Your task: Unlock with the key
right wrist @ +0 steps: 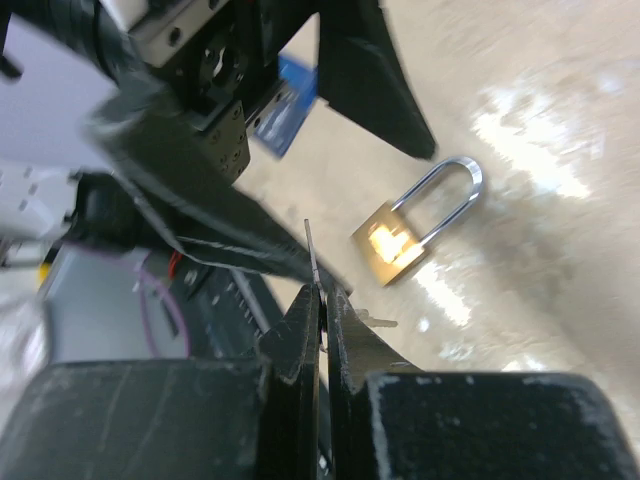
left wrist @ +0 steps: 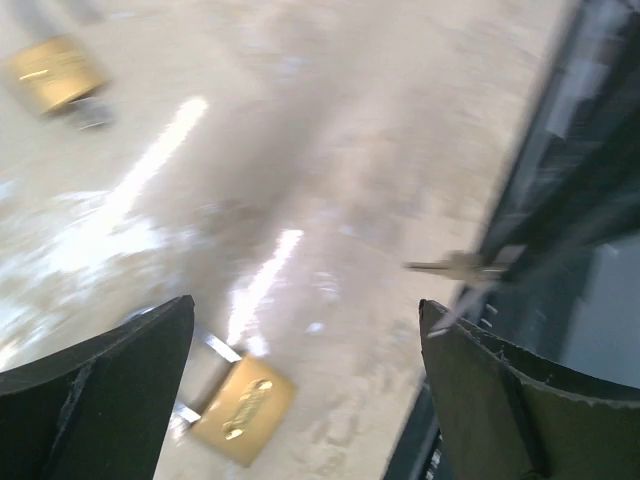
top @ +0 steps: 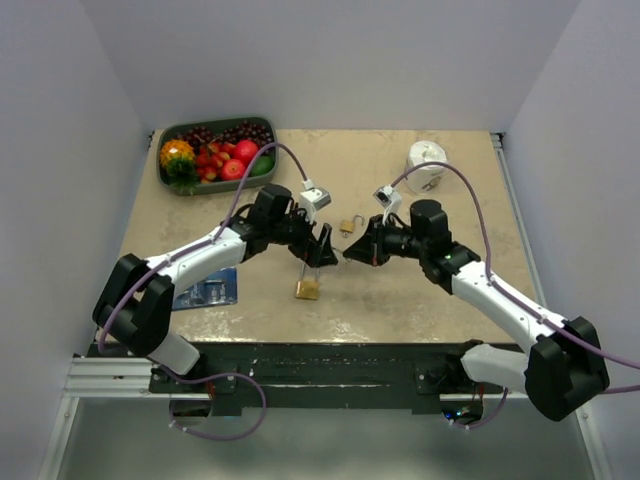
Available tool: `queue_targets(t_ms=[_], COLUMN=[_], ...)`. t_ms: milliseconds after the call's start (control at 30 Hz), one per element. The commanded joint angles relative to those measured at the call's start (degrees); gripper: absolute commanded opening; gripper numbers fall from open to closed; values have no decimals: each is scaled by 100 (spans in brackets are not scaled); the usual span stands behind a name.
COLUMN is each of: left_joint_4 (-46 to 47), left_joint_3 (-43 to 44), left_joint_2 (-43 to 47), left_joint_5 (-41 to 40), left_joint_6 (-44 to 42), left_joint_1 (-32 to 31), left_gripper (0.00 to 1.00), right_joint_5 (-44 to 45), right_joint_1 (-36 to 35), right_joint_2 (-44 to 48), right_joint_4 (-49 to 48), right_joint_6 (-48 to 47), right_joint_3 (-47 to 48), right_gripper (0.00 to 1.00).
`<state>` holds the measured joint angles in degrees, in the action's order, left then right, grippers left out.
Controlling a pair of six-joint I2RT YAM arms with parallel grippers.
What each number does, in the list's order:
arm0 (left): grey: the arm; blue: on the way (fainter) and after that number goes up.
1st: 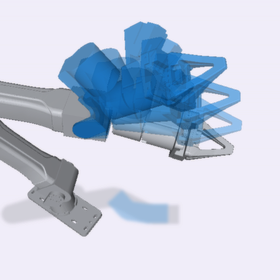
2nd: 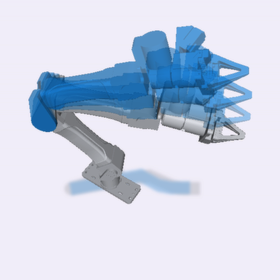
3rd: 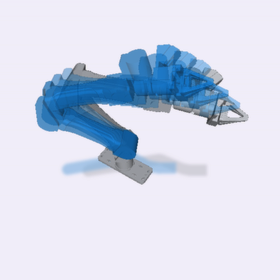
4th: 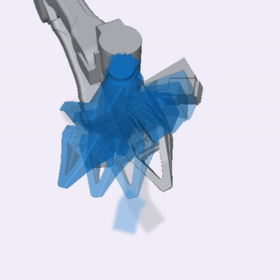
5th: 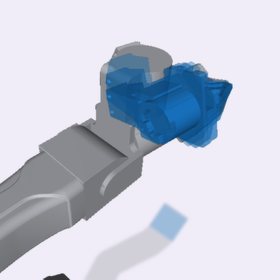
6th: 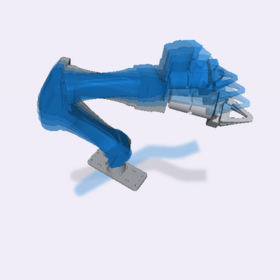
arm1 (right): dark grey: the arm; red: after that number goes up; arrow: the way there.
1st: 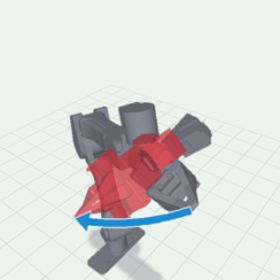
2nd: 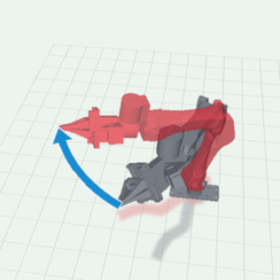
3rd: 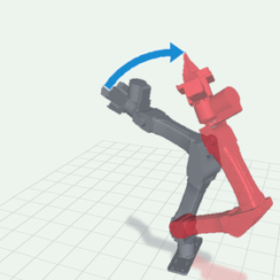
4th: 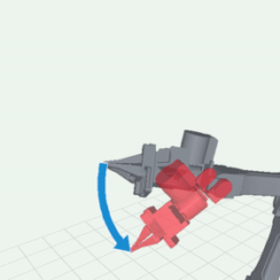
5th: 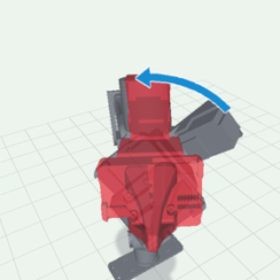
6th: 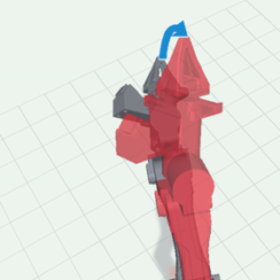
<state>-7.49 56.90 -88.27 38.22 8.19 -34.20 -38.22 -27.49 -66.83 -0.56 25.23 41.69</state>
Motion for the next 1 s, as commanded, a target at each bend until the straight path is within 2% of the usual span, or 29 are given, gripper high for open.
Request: queue_targets(t_ms=[0, 133, 333, 500, 600, 733, 800, 867, 967], left_joint_4=[-183, 203, 406, -155, -105, -489, -815, -947, -677], left_joint_3=[67, -354, -1137, -919, -970, -910, -682, -532, -619], left_joint_2=[38, 492, 1435, 1076, 926, 426, 83, -110, -94], left_joint_5=[-2747, -3801, -5663, -5475, -5079, -5638, -6025, -5984, -5440], left_joint_6=[806, 1281, 1967, 1985, 1880, 2055, 2099, 2275, 2477], left_joint_1=[386, 431, 431, 510, 405, -182, -736, -1009, -1028], left_gripper=[99, 100, 99, 99, 88, 86, 85, 85, 86], right_joint_5=[1342, 1878, 1993, 2099, 2151, 2301, 2371, 2415, 2433], right_joint_1=[15, 24, 24, 15, 24, 24, 24, 24, 24], right_joint_2=[214, 293, 688, 917, 1040, 1224, 1330, 1391, 1427], right_joint_4=[-525, -515, -726, -744, -779, -753, -718, -648, -568], right_joint_6=[342, 351, 281, 228, 263, 272, 228, 201, 114], right_joint_3=[111, 199, -55, -258, -390, -539, -566, -574, -574], right_gripper=[0, 0, 0, 0, 0, 0, 0, 0, 0])
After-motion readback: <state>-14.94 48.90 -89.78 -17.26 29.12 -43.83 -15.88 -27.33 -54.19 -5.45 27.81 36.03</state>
